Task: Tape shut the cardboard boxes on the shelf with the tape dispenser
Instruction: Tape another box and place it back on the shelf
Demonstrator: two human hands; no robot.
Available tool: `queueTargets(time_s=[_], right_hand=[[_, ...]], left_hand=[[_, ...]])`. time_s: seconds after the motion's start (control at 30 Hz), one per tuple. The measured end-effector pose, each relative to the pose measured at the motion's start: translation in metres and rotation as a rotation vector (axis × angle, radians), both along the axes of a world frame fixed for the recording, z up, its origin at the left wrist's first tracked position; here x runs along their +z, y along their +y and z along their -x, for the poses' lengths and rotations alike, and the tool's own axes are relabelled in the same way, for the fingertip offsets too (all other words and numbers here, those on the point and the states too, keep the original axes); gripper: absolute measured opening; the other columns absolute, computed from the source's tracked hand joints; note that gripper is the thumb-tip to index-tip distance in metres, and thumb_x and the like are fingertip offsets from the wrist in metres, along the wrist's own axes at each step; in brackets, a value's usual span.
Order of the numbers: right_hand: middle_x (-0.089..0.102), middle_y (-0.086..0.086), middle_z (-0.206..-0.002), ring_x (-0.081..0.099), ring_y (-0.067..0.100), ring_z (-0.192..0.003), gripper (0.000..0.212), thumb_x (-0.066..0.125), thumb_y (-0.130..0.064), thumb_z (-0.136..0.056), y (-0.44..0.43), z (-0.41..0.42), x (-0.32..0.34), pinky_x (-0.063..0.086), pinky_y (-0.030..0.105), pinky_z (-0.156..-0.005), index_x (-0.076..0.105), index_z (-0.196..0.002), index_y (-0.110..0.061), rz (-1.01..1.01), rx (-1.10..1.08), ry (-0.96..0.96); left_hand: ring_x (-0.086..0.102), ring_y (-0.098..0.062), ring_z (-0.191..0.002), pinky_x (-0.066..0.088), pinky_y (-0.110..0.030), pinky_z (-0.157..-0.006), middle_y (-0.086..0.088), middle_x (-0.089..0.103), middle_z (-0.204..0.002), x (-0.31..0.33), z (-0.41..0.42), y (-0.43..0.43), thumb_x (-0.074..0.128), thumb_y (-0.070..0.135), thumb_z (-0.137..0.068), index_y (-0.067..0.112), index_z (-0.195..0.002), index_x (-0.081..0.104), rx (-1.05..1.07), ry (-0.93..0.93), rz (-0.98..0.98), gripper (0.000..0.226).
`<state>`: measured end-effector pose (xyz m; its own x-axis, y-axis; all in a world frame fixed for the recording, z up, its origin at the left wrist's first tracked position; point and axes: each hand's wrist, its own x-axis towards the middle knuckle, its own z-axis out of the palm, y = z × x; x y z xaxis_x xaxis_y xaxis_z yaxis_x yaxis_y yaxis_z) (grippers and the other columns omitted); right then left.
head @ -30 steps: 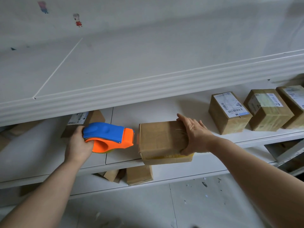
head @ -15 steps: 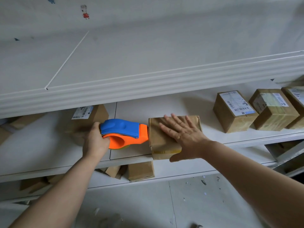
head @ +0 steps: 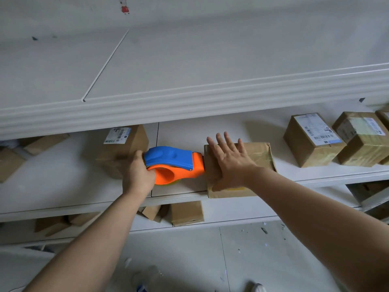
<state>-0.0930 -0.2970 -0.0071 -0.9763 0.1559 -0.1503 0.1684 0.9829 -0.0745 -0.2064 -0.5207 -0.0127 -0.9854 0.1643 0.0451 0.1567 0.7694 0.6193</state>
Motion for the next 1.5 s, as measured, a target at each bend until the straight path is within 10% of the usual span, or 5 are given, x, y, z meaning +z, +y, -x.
queueTargets(time_s=[0.17,0.43,0.83,1.27,1.5], right_hand=[[0.022,0.009,-0.147,0.018,0.031,-0.139,0.138,0.076,-0.06,-0.056,-0.007,0.006,0.001,0.006,0.062,-0.114,-0.012,-0.152,-0.015,-0.087,0.022,-0.009],[0.027,-0.004,-0.138,0.036,0.014,-0.13,0.138,0.082,-0.049,-0.033,0.019,-0.03,0.005,0.04,0.039,-0.108,0.01,-0.148,-0.022,0.865,-0.068,0.31],[0.037,-0.018,-0.135,0.034,-0.003,-0.13,0.114,0.091,0.0,-0.051,0.077,-0.068,-0.017,0.049,0.012,-0.085,0.023,-0.137,-0.03,1.196,-0.101,0.275],[0.033,-0.018,-0.142,0.028,0.012,-0.141,0.127,0.092,-0.003,-0.053,0.081,-0.065,-0.012,0.045,0.021,-0.098,0.009,-0.143,-0.036,1.108,-0.116,0.177],[-0.024,-0.006,-0.157,-0.028,0.008,-0.142,0.133,0.034,-0.095,-0.054,0.054,-0.059,0.027,-0.018,0.039,-0.116,-0.023,-0.148,-0.021,0.159,0.184,0.195]], left_hand=[[0.059,-0.035,-0.09,0.042,-0.034,-0.066,0.002,0.056,-0.09,0.015,-0.015,-0.011,0.055,0.006,-0.083,0.018,-0.115,0.048,-0.026,0.051,0.027,0.035],[0.058,-0.03,-0.097,0.046,-0.035,-0.074,-0.002,0.062,-0.106,0.068,-0.04,-0.004,0.066,0.007,-0.075,0.02,-0.119,0.054,-0.128,0.334,-0.083,0.048],[0.058,-0.041,-0.107,0.045,-0.041,-0.088,-0.016,0.065,-0.116,0.077,-0.014,-0.019,0.066,0.001,-0.072,0.016,-0.124,0.056,-0.015,0.282,0.047,0.055],[0.058,-0.039,-0.096,0.05,-0.042,-0.074,-0.014,0.064,-0.108,0.05,-0.02,-0.012,0.056,0.002,-0.076,0.02,-0.124,0.05,-0.027,0.215,0.085,0.052],[0.057,-0.041,-0.099,0.049,-0.042,-0.075,-0.015,0.063,-0.111,0.054,-0.016,-0.007,0.055,0.001,-0.076,0.018,-0.126,0.05,-0.018,0.238,0.101,0.053]])
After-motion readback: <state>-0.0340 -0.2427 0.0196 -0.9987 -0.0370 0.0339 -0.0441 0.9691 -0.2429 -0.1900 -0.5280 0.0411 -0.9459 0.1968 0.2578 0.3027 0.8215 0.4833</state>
